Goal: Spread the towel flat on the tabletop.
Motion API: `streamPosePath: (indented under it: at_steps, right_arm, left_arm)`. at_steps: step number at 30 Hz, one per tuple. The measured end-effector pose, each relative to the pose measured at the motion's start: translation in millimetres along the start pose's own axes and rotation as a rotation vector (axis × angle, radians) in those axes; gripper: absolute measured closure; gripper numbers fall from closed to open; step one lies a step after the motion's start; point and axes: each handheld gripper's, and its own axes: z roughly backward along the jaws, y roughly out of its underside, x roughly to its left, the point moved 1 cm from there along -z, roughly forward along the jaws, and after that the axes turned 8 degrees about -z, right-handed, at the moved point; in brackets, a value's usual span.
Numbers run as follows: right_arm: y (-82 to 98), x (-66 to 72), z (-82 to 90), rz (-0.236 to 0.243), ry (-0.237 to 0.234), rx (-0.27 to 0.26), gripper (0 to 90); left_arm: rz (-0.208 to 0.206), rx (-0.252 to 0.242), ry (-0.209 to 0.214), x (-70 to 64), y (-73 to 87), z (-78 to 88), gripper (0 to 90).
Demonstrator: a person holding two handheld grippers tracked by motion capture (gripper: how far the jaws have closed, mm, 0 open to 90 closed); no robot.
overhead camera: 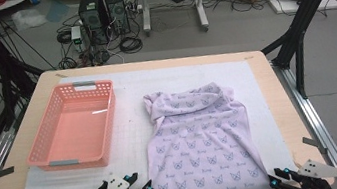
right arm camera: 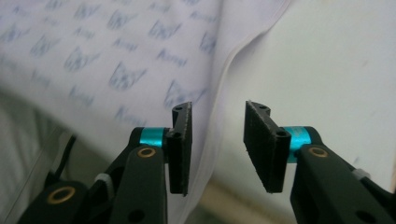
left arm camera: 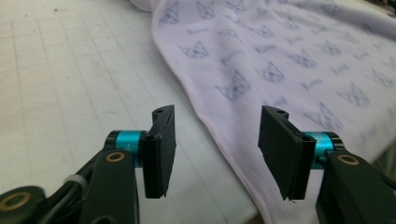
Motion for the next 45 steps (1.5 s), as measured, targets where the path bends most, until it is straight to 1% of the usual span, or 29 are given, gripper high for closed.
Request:
streamPosePath:
  at_steps: [1, 4, 7, 10, 11, 13, 14, 15, 16, 18, 19, 20, 21, 22, 23, 24, 25, 27, 30, 33, 34, 35, 36, 37, 38, 39, 41, 43, 45]
  right_arm:
    - [-3.1, 0.0, -2.0, -0.015, 0.013, -0.018, 59.6]
    - [-11.5, 1.8, -10.2, -0.015, 0.032, -0.049, 59.4]
    - [-14.2, 4.8, -20.4, 0.012, 0.041, -0.026, 60.2]
    - [-16.8, 3.0, -31.8, 0.012, 0.064, -0.006, 61.6]
    - [-17.4, 2.1, -34.8, 0.009, 0.070, 0.001, 62.8]
    - [-17.7, -0.1, -39.9, 0.016, 0.096, 0.020, 65.0]
    - [-17.7, -1.4, -40.1, 0.007, 0.088, 0.017, 66.1]
    - [-18.0, -2.4, -40.2, 0.007, 0.081, 0.016, 70.8]
    - [-18.4, -3.1, -39.7, 0.008, 0.062, 0.020, 74.2]
    - [-18.4, -2.7, -40.4, 0.017, 0.057, 0.021, 72.6]
    - [-18.9, -2.6, -40.6, 0.011, 0.059, 0.022, 70.3]
    - [-19.3, -3.1, -41.2, 0.009, 0.061, 0.022, 69.3]
    - [-19.9, -3.5, -42.0, 0.010, 0.062, 0.020, 70.7]
    - [-20.2, -3.5, -42.4, 0.015, 0.059, 0.022, 76.7]
    - [-20.4, -3.2, -42.1, 0.020, 0.042, 0.031, 87.4]
    - [-20.4, -1.9, -41.4, 0.033, 0.030, 0.042, 87.5]
    - [-20.8, -1.1, -40.1, 0.049, 0.033, 0.051, 87.7]
    - [-18.8, -2.8, -35.4, 0.030, 0.023, 0.058, 87.7]
    - [-11.1, -5.2, -25.1, 0.016, -0.014, 0.070, 87.8]
    - [-3.2, 0.5, -15.3, 0.030, -0.045, 0.107, 87.8]
    - [-2.1, 2.0, -13.0, 0.027, -0.055, 0.109, 87.2]
    - [-1.8, 2.8, -12.2, 0.028, -0.067, 0.114, 84.0]
    - [-2.2, 3.5, -12.2, 0.029, -0.056, 0.108, 77.2]
    - [-3.9, 3.2, -12.6, 0.025, -0.047, 0.095, 76.4]
    - [-5.8, 2.2, -12.8, 0.023, -0.042, 0.077, 73.0]
    - [-8.3, 1.1, -13.1, 0.010, -0.030, 0.051, 69.8]
    - [-14.2, 0.1, -14.2, -0.016, -0.005, 0.001, 69.1]
    - [-19.2, -0.2, -18.5, -0.012, 0.025, -0.019, 67.6]
    - [-23.6, -0.9, -27.6, -0.001, 0.058, -0.009, 66.3]
  left_arm:
    - [0.007, 0.001, -0.002, 2.7, -1.6, -4.7, 46.5]
    - [0.014, 0.012, 0.001, 7.6, -7.9, -16.7, 45.5]
    - [0.004, 0.021, 0.028, 5.5, -11.5, -23.5, 45.7]
    - [-0.006, 0.031, 0.044, 1.3, -14.6, -30.6, 45.7]
    - [-0.015, 0.043, 0.051, -0.4, -14.9, -33.5, 45.9]
    - [-0.055, 0.085, 0.044, -5.6, -13.3, -40.2, 46.7]
    - [-0.070, 0.102, 0.036, -7.5, -12.5, -42.2, 47.5]
    - [-0.098, 0.106, 0.021, -9.5, -12.0, -43.1, 48.2]
    - [-0.110, 0.117, 0.014, -9.5, -13.2, -43.0, 50.9]
    - [-0.116, 0.120, 0.007, -8.4, -13.5, -42.6, 54.6]
    - [-0.124, 0.117, 0.004, -8.2, -12.4, -42.1, 58.2]
    - [-0.129, 0.105, 0.005, -9.0, -11.1, -42.2, 60.0]
    - [-0.140, 0.103, 0.015, -9.8, -11.2, -41.9, 64.8]
    - [-0.151, 0.111, 0.032, -10.8, -12.7, -42.0, 78.4]
    - [-0.162, 0.125, 0.026, -11.8, -14.6, -42.5, 82.3]
    - [-0.166, 0.136, 0.024, -12.3, -16.1, -41.9, 83.6]
    - [-0.161, 0.139, 0.024, -11.8, -16.1, -40.8, 84.4]
    - [-0.141, 0.142, 0.034, -9.3, -12.7, -33.3, 84.8]
    - [-0.109, 0.141, 0.056, -8.9, -5.9, -17.0, 84.7]
    - [-0.107, 0.146, 0.075, -14.6, 2.2, -4.5, 84.6]
    - [-0.100, 0.140, 0.079, -16.5, 4.0, -2.6, 84.1]
    - [-0.105, 0.127, 0.084, -16.9, 4.7, -2.2, 81.6]
    - [-0.101, 0.104, 0.077, -15.8, 3.2, -3.3, 74.9]
    - [-0.086, 0.077, 0.070, -13.4, 0.7, -4.9, 64.5]
    - [-0.073, 0.055, 0.062, -9.8, -2.8, -6.4, 57.5]
    - [-0.061, 0.034, 0.052, -6.1, -6.8, -8.3, 54.7]
    - [-0.045, 0.012, 0.026, 1.2, -14.1, -14.7, 50.9]
    - [-0.029, 0.020, 0.012, 7.9, -19.0, -23.4, 50.2]
    - [-0.011, 0.051, 0.015, 13.9, -21.6, -35.9, 50.0]
